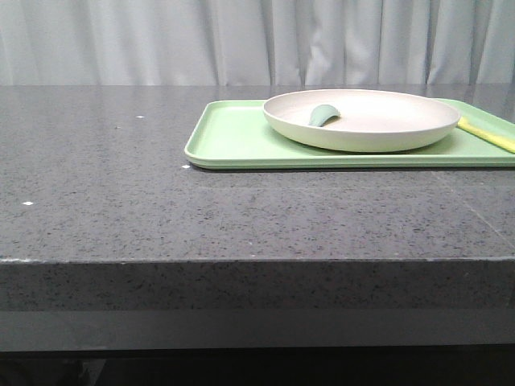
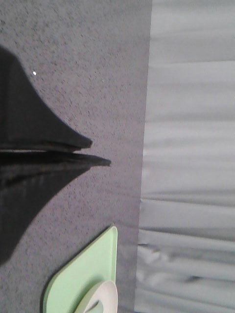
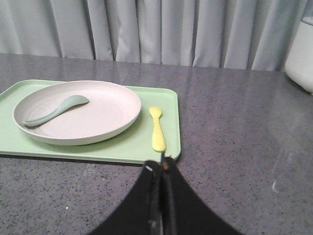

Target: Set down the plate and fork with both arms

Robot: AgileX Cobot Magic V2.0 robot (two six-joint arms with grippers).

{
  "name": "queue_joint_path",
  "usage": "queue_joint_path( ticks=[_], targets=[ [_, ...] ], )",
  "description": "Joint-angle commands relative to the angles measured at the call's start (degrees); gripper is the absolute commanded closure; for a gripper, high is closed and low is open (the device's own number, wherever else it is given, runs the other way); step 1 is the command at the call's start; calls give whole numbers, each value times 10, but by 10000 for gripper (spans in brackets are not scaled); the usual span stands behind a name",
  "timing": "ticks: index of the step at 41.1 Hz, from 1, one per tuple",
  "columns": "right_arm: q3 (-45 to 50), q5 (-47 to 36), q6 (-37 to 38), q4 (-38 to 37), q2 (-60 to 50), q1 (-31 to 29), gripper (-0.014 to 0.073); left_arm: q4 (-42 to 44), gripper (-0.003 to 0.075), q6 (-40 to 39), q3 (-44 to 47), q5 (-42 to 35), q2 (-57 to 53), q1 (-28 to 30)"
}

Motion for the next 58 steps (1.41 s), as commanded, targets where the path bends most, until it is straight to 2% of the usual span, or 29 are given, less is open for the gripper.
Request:
queue_joint_path(
  ticks=[1,8,13,15,58],
  targets=[
    [-13,-49,-1,1,6,0,661,-3,738,-8,19,-60,-19,30],
    [-13,-48,-1,1,6,0,661,-6,738,-8,93,-76,-41,66],
    [-13,-47,-1,1,6,0,661,-9,738,-8,137,-110,-43,69],
    [-13,-46,-1,1,6,0,661,-9,738,-8,132,-86,-43,69],
    [-13,-46,-1,1,6,0,661,-9,738,-8,135,-94,-43,69]
  ],
)
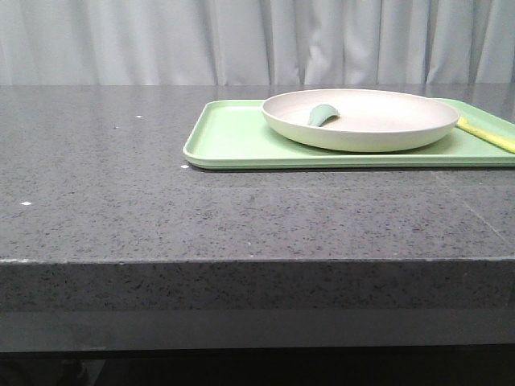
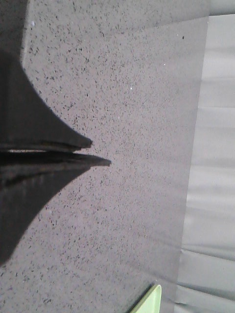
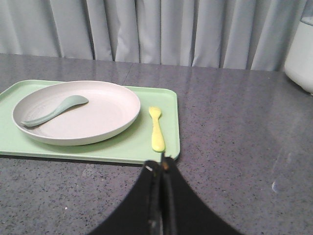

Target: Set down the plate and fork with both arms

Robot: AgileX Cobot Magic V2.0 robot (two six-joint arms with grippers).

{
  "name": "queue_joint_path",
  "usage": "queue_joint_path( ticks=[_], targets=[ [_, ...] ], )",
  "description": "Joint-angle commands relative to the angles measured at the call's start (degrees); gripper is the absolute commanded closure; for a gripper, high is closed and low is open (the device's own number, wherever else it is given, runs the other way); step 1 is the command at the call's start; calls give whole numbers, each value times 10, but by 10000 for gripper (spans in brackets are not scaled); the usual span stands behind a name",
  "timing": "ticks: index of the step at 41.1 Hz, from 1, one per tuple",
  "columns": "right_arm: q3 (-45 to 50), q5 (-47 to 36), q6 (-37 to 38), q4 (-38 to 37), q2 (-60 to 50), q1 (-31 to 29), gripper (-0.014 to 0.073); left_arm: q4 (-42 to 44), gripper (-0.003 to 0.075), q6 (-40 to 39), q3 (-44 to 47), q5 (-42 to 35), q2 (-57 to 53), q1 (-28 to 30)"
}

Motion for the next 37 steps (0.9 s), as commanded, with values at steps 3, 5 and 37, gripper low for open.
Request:
queue_joint_path(
  ticks=[3,5,37],
  targets=[
    [2,-63,-1,-8,6,0,661,-3,738,-7,1,-52,-12,2],
    [18,-80,-1,-8,3,4,661,-3,738,-7,1,-52,-12,2],
    [218,-191,-1,5,-57,29,661,-3,738,-7,1,-52,-11,2]
  ],
)
